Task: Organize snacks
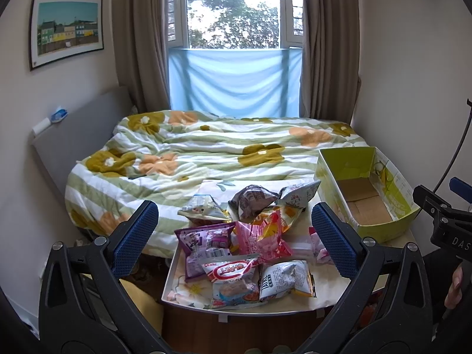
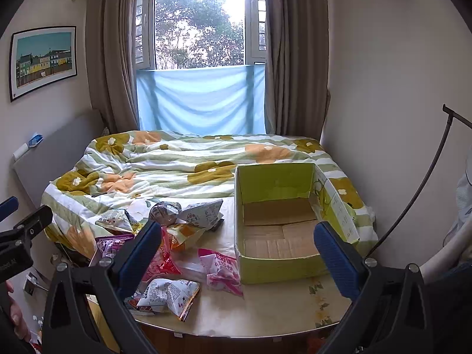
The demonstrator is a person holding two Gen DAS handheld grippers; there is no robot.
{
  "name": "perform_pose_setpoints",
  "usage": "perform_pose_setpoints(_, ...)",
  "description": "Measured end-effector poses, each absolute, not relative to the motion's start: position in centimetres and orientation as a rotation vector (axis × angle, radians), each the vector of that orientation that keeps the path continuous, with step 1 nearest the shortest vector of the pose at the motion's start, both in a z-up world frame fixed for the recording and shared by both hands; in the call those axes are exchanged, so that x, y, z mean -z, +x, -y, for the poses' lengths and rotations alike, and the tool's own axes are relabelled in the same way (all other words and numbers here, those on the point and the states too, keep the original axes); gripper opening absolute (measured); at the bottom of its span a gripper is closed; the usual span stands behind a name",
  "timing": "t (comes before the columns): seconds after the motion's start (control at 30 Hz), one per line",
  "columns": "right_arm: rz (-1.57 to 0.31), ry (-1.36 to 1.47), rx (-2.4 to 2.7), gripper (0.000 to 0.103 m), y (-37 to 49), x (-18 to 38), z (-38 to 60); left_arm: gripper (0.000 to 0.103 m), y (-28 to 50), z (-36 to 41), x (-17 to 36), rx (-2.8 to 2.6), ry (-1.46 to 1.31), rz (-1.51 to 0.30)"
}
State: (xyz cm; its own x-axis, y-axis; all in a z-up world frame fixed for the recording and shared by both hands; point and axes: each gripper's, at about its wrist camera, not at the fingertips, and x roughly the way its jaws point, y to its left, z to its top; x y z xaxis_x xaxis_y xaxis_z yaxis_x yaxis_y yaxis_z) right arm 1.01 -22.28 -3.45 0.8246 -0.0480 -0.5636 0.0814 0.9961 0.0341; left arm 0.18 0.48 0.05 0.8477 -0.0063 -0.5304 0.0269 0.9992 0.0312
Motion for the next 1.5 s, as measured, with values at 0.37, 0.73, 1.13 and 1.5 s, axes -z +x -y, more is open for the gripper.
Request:
perform_pose_setpoints(0.37,-0.596,0.06,0.078,0.103,1.04,3.25,22.64,0.102,0.2,-0.36,-0.04,0.026,0.043,-0.568)
perform_pose_setpoints(0.73,-0.602,0.067,0.078,0.103,1.05,3.26,22.91,0.102,0.55,0.05,0.08,0.013,0.042,-0.579)
perform_pose_setpoints(1.13,-0.6,0.057,0.076,0.103,1.27,2.99,22.59,0.102,0.84,0.02,0.32,0.005,0.036,-0.586)
perform_pose_setpoints(1.5,-0.601,0.05,0.071,0.103,1.57,2.93,22.3,0.102,0.98,-0.11,0.45,0.001,0.032,-0.587)
